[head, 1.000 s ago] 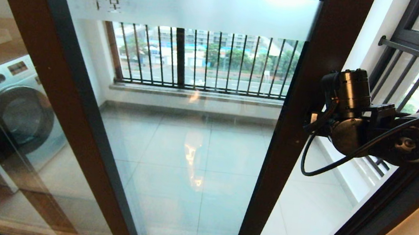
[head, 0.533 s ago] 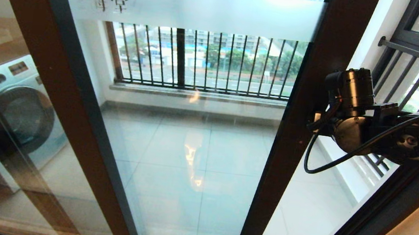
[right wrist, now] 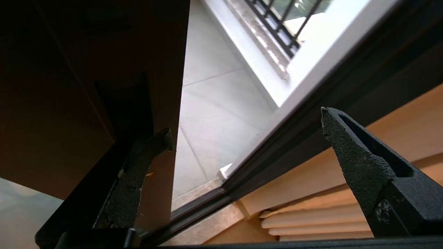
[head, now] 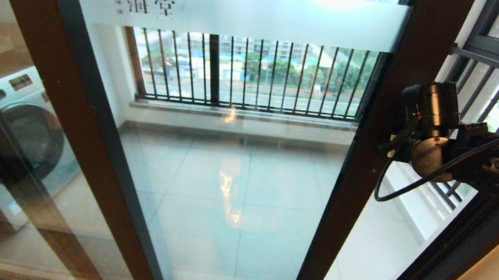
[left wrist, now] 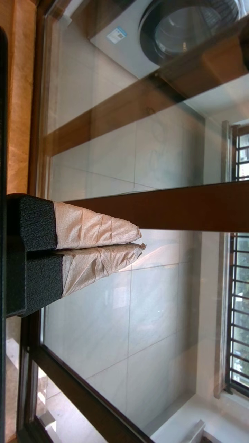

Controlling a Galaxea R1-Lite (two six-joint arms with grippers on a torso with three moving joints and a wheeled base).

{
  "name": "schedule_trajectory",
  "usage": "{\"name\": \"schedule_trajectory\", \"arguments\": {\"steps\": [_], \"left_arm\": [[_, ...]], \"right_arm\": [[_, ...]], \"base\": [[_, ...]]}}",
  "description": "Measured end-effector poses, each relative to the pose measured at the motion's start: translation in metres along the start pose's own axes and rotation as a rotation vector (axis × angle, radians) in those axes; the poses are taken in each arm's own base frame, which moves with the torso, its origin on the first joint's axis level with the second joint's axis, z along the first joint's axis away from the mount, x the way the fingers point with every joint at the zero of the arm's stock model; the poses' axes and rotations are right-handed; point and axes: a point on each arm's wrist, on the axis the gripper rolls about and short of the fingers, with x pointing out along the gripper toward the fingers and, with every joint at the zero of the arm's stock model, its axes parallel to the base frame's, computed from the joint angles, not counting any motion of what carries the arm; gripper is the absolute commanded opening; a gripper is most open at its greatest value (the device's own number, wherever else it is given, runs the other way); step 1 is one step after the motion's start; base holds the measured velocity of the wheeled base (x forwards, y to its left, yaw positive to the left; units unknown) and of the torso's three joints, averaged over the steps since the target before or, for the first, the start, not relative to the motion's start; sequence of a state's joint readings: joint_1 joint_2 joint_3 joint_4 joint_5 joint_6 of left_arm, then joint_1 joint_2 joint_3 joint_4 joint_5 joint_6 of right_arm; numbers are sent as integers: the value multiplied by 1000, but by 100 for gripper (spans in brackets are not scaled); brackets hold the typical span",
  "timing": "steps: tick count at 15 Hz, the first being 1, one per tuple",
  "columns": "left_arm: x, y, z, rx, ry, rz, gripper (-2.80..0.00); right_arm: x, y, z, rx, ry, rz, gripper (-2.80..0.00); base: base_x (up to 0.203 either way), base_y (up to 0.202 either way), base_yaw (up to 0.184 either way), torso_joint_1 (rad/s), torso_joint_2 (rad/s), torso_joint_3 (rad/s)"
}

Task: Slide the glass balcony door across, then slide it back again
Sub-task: Close the slid door

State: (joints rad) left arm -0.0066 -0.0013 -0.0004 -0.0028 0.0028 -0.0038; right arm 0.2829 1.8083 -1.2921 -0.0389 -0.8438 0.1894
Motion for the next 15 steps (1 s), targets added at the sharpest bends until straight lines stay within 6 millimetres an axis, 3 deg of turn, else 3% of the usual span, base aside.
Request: {"name": "schedule_trajectory", "arguments": {"steps": [11,15], "left_arm": [[0,0,0,0,0,0,-280],[0,0,0,0,0,0,-280]], "right_arm": [[19,-18,4,19,15,-57,0],[18,-26,4,5,16,-41,0]], "base": [[0,0,0,0,0,0],[0,0,0,0,0,0]]}}
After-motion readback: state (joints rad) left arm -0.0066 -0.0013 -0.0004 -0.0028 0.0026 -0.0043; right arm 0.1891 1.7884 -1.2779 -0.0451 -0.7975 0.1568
